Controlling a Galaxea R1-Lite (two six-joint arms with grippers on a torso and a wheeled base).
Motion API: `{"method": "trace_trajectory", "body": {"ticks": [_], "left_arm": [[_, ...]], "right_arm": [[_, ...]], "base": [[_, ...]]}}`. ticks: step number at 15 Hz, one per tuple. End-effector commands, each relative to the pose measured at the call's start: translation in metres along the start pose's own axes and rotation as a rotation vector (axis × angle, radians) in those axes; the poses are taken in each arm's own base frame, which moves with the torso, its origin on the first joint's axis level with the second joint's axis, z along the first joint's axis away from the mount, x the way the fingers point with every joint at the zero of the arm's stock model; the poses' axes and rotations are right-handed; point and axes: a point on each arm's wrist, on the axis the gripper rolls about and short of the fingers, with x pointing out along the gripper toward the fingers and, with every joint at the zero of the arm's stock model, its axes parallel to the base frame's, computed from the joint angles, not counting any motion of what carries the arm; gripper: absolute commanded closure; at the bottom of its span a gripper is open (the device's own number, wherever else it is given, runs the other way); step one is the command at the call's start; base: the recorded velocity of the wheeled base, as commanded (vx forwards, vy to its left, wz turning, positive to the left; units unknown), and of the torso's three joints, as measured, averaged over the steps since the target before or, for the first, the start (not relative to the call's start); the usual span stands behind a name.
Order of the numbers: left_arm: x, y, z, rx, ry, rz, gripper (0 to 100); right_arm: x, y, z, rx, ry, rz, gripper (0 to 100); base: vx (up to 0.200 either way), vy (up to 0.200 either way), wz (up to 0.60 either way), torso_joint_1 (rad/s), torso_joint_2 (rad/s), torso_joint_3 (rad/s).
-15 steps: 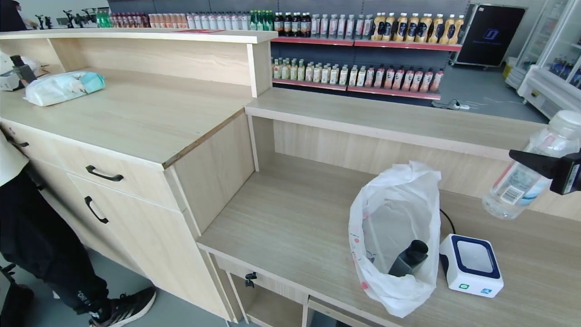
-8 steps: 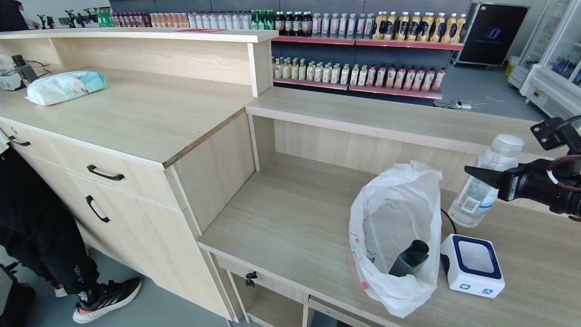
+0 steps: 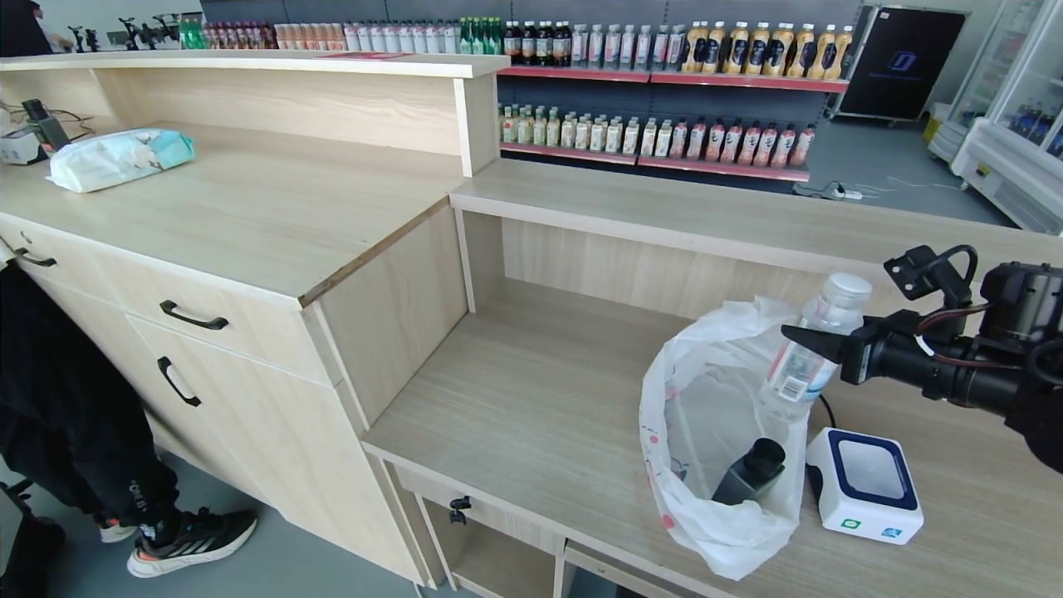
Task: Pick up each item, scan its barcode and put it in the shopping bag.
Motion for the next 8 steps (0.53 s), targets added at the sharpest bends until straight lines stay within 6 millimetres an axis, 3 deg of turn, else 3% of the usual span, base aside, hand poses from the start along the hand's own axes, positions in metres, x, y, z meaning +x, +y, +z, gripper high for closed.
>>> {"method": "trace_trajectory", "body": {"ticks": [1, 8], "left_arm": [[0.0, 0.0, 0.0, 0.0, 0.001, 0.0, 0], [0.0, 0.0, 0.0, 0.0, 0.001, -0.001, 0]], "right_arm": [[0.015, 0.0, -0.015, 0.006, 0.013, 0.023, 100], [0.037, 0.0, -0.039, -0.026, -0.007, 0.086, 100]], "base": [[0.0, 0.0, 0.0, 0.0, 0.0, 0.0], [0.0, 0.0, 0.0, 0.0, 0.0, 0.0]]}}
